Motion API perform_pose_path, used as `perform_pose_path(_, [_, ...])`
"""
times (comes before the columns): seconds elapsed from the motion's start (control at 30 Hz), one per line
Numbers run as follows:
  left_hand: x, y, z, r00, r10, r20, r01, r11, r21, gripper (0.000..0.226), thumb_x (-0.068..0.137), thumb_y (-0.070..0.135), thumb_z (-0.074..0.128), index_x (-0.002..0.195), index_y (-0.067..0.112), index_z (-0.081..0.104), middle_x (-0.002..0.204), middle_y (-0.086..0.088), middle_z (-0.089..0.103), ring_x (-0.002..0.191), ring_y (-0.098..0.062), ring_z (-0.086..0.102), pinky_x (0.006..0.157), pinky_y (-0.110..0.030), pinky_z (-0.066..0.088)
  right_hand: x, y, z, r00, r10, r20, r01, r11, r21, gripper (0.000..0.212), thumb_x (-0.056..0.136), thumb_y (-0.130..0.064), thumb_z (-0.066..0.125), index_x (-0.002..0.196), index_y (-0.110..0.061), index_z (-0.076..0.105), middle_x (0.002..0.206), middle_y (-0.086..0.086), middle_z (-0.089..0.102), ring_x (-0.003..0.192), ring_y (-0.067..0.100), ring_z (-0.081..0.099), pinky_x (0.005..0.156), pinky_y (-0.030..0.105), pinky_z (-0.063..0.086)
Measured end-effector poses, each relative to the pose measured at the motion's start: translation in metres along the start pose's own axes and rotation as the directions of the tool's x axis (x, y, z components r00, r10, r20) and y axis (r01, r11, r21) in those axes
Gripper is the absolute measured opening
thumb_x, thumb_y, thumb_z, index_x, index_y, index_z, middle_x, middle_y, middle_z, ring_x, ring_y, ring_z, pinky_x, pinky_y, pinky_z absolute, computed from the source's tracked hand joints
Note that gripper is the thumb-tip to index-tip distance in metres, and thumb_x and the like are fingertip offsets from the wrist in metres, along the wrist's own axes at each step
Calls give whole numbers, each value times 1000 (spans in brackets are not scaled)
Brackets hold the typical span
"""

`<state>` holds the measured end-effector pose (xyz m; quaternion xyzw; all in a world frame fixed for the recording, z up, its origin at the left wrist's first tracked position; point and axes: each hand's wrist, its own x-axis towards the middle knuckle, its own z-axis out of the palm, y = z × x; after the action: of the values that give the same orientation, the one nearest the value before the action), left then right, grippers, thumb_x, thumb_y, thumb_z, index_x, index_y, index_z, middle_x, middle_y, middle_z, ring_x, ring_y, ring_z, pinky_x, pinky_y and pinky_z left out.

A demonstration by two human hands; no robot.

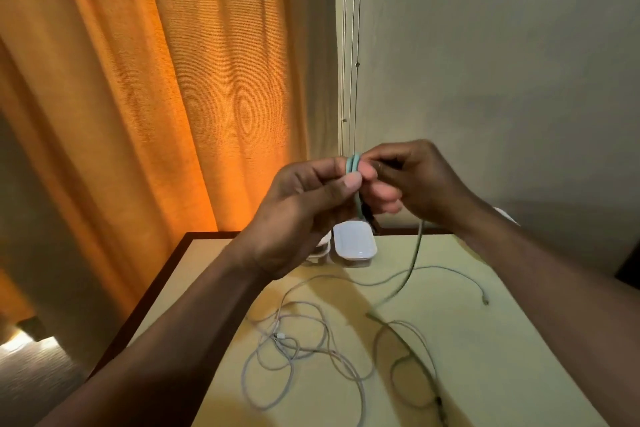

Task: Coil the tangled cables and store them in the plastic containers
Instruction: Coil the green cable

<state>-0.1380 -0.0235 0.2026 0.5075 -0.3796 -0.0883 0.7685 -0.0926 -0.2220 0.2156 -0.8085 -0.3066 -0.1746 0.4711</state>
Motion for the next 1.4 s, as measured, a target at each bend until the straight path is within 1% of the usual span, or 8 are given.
perform_pose_path(0.17, [8, -3, 6, 972, 62, -226, -104, 978, -180, 25, 95, 10, 57, 115, -1, 67, 120, -25, 71, 120, -38, 67, 107, -43, 51, -20, 3, 35, 998, 49, -25, -51, 995, -85, 48, 100, -6, 59, 66, -40, 63, 57, -28, 61, 60, -10, 57, 63, 18, 41])
perform_pose_path(0.4, [17, 0, -3, 833, 177, -524, -143, 984, 104, 23, 100, 0, 56, 120, 4, 66, 115, -12, 76, 116, -21, 71, 103, -34, 54, -43, -15, 46, 995, 49, 84, -25, 963, -269, 22, 102, -28, 61, 85, -19, 72, 58, -26, 55, 59, 0, 53, 55, 16, 32])
perform_pose_path(0.53, [8, -4, -6, 863, 255, -435, -39, 894, 447, 23, 100, 1, 60, 114, 14, 73, 117, -5, 76, 114, -11, 71, 99, -35, 57, -51, -22, 27, 995, 59, 77, -26, 929, -369, 19, 99, -30, 64, 91, -19, 77, 58, -30, 55, 58, -1, 53, 55, 15, 35])
perform_pose_path(0.67, [0, -5, -14, 881, 245, -405, 26, 829, 558, 20, 100, 2, 61, 112, 9, 76, 110, 3, 78, 105, -2, 71, 92, -26, 58, -56, -27, 15, 996, 9, 85, 32, 882, -470, 19, 98, -36, 65, 88, -24, 76, 60, -14, 55, 59, 8, 52, 55, 29, 43])
perform_pose_path(0.87, [-15, -17, -21, 965, 107, -240, 114, 651, 750, 15, 99, 6, 64, 104, 11, 78, 99, 8, 79, 96, -3, 73, 85, -22, 56, -58, -35, 1, 987, -75, 144, 149, 778, -610, 44, 95, -55, 43, 79, -23, 68, 63, -12, 44, 62, 11, 44, 54, 42, 47])
perform_pose_path(1.1, [-27, -20, -27, 985, -121, -123, 165, 456, 874, 18, 96, 31, 69, 82, 19, 71, 74, 4, 67, 72, -5, 62, 70, -36, 51, -54, -39, -15, 977, -150, 153, 214, 719, -661, 24, 92, -46, 58, 88, -31, 77, 71, -22, 46, 63, 3, 41, 52, 33, 45])
perform_pose_path(1.27, [-41, -23, -12, 968, -236, -89, 231, 689, 687, 13, 100, 7, 63, 90, 8, 72, 80, -8, 76, 75, -17, 69, 73, -34, 55, -35, -48, -32, 971, -194, 137, 237, 798, -554, 10, 85, -39, 77, 91, -32, 82, 74, -21, 60, 64, 2, 57, 57, 37, 51])
perform_pose_path(1.4, [-52, -14, 9, 986, -166, 29, 139, 898, 417, 14, 100, 5, 58, 96, -5, 68, 84, -18, 75, 83, -37, 71, 77, -52, 54, -24, -40, -28, 993, -105, 53, 115, 959, -258, 9, 81, -23, 81, 90, -20, 83, 79, -9, 73, 75, 9, 69, 68, 19, 50])
